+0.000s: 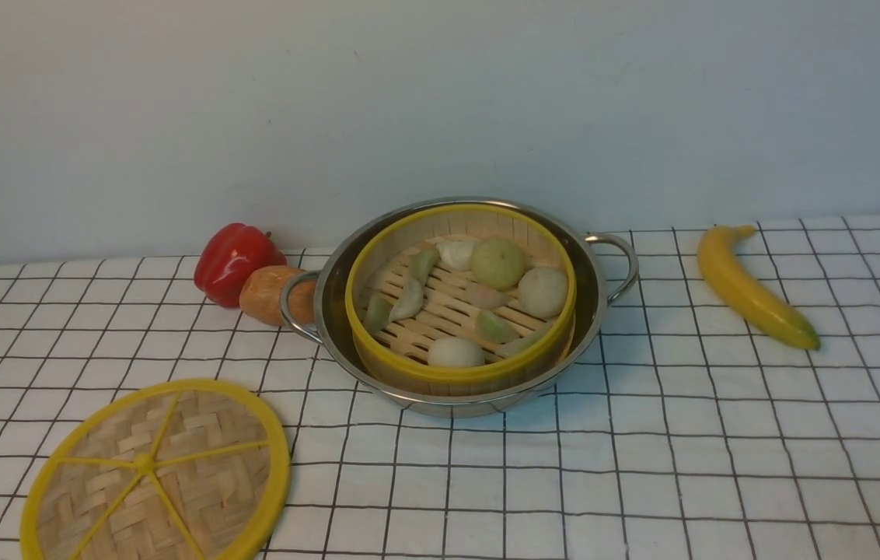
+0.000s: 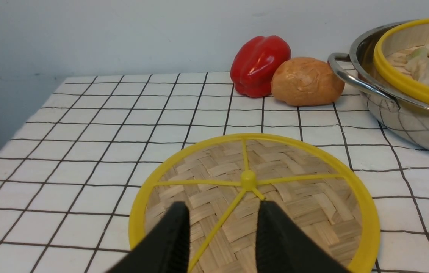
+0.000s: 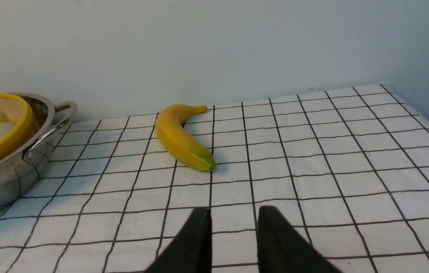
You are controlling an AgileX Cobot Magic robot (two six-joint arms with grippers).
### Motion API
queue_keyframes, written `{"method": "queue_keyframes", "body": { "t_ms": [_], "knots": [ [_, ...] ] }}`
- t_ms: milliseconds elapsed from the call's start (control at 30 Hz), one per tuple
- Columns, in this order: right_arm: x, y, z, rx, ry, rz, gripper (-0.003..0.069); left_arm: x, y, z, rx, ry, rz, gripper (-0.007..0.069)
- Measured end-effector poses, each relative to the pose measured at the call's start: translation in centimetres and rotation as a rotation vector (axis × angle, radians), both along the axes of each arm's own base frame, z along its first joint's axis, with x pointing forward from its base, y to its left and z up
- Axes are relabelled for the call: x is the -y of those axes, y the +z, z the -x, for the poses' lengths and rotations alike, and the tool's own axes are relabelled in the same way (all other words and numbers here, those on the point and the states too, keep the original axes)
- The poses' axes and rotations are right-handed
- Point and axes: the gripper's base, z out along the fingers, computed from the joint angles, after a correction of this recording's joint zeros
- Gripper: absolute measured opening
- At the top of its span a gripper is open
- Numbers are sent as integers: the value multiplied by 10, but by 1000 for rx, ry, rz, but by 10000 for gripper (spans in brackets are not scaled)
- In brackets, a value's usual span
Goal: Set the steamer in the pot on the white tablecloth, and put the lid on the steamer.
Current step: 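Grasp the bamboo steamer lid lying on the table by its centre knob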
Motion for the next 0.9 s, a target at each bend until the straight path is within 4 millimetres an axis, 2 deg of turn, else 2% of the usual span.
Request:
{"method": "queue_keyframes", "body": {
  "t_ms": [300, 900],
  "knots": [
    [-8, -1, 0, -11, 118, 97, 218, 0, 0, 0, 0, 0, 0, 243],
    [-7, -1, 0, -11, 100, 106, 240, 0, 0, 0, 0, 0, 0, 243]
  ]
}}
